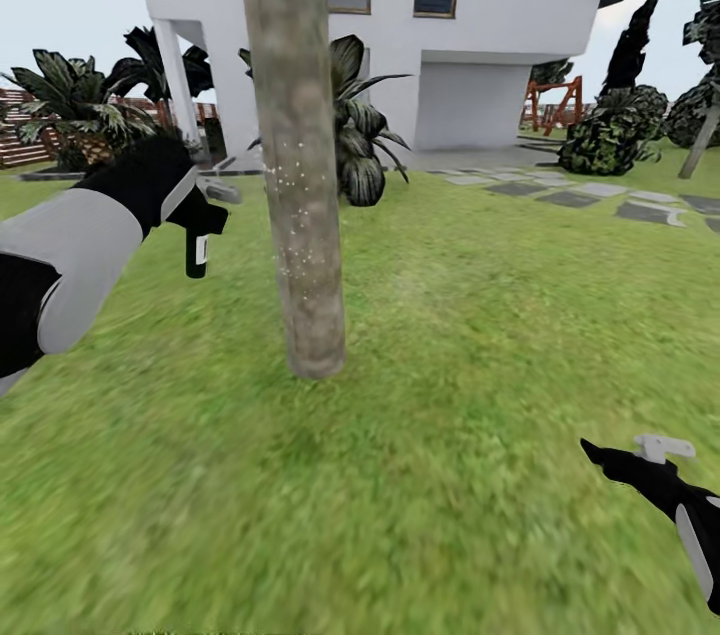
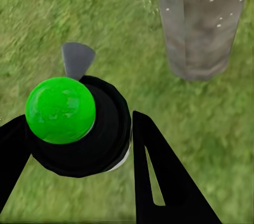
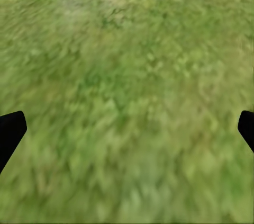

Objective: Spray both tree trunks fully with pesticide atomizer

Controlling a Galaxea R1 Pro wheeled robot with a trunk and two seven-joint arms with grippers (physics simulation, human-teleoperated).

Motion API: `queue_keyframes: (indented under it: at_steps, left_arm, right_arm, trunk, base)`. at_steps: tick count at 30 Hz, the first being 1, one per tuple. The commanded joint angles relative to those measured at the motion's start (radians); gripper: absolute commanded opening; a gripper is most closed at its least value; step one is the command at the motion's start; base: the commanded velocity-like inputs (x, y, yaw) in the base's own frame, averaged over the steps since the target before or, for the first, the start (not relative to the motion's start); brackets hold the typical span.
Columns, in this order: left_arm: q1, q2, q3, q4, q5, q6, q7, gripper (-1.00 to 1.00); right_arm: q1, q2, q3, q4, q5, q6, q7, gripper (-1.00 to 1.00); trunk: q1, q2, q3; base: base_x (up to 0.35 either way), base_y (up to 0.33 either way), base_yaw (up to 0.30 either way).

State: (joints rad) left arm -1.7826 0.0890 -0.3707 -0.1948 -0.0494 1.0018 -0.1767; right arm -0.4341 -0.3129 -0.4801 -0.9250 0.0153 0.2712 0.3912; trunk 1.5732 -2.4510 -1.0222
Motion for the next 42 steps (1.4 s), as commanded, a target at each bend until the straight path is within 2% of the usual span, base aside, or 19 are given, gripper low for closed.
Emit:
queue_keyframes:
  at_steps: [1,8,19,27,42]
  left_arm:
    - [0.000,0.000,-0.001,0.000,-0.001,0.000,0.000,-1.00]
    - [0.000,0.000,-0.001,0.000,-0.001,-0.001,-0.001,-1.00]
    - [0.002,0.002,-0.001,0.000,0.000,-0.002,0.000,-1.00]
    - [0.002,0.001,-0.001,0.000,0.000,-0.002,0.000,-1.00]
    - [0.002,0.001,-0.001,-0.002,-0.001,-0.003,0.000,-1.00]
  right_arm:
    - [0.000,0.000,0.000,0.000,0.000,0.000,0.000,1.00]
    - [0.000,0.000,0.000,0.000,0.000,0.000,0.000,1.00]
    - [0.001,0.001,0.000,0.000,0.000,0.000,0.000,1.00]
    - [0.000,0.000,0.000,0.000,0.000,0.000,0.000,1.00]
    - [0.000,0.000,0.000,0.000,0.000,0.000,0.000,1.00]
  trunk:
    - [0.000,0.000,0.000]
    - [0.000,0.000,0.000]
    - [0.000,0.000,0.000]
    - [0.000,0.000,0.000]
    - [0.000,0.000,0.000]
  base:
    - [0.070,-0.322,0.261]
    - [0.125,-0.310,0.212]
    - [0.216,-0.245,0.008]
    - [0.028,-0.313,0.005]
    - [0.000,-0.321,0.243]
